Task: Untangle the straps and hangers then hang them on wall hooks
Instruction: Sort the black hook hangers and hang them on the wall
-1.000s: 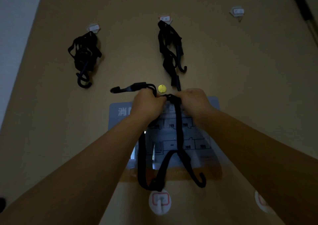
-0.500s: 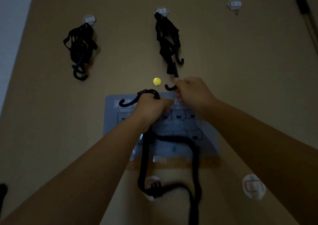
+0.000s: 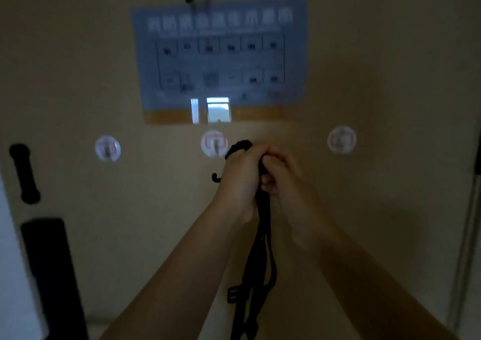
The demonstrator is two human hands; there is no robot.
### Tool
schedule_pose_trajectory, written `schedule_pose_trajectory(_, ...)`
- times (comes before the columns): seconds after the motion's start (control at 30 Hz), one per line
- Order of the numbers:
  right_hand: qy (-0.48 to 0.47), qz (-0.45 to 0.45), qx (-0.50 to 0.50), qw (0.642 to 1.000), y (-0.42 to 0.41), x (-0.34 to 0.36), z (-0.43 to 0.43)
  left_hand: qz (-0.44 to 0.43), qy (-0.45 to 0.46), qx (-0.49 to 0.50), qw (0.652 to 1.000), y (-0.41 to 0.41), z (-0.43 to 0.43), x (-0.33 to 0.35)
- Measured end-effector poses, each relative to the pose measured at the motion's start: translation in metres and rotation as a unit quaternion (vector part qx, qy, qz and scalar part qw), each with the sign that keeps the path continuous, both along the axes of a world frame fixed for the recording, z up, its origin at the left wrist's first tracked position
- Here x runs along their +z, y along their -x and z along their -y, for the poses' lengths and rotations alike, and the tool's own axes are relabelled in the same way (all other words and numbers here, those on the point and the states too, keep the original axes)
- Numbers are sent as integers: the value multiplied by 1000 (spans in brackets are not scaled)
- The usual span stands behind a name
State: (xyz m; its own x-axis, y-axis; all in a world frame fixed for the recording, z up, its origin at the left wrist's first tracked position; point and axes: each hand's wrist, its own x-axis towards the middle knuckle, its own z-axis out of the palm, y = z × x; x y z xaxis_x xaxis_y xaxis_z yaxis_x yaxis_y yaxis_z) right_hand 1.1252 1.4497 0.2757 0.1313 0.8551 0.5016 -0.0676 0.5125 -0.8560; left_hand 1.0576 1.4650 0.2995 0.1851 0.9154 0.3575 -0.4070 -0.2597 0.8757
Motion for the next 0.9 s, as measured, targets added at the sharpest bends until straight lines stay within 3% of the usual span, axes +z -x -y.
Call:
schedule_pose_trajectory(0.17,79,24,75,994,-26,-90,31,-10,75,2,997,-10,11,-71)
schedule_pose_trajectory(0.3,177,174,112,962,-41,-164,61,-11,112,-6,994,-19,21,-115)
schedule_pose_trajectory(0.43,241,169,76,953,-58,-199,69,22,159,30,987,-14,21,-159)
schedule_pose_trajectory(0.53,257,130,71,955,-65,-205,71,35,232,-74,969,-7,30,-206)
schedule_pose_trajectory(0.7,297,84,86,947,-61,-208,66,-98,278,-213,931,-17,70,-272)
schedule_pose_trajectory(0.9,327,55,57,942,-75,-212,59,-210,214,-157,941,-25,85,-273)
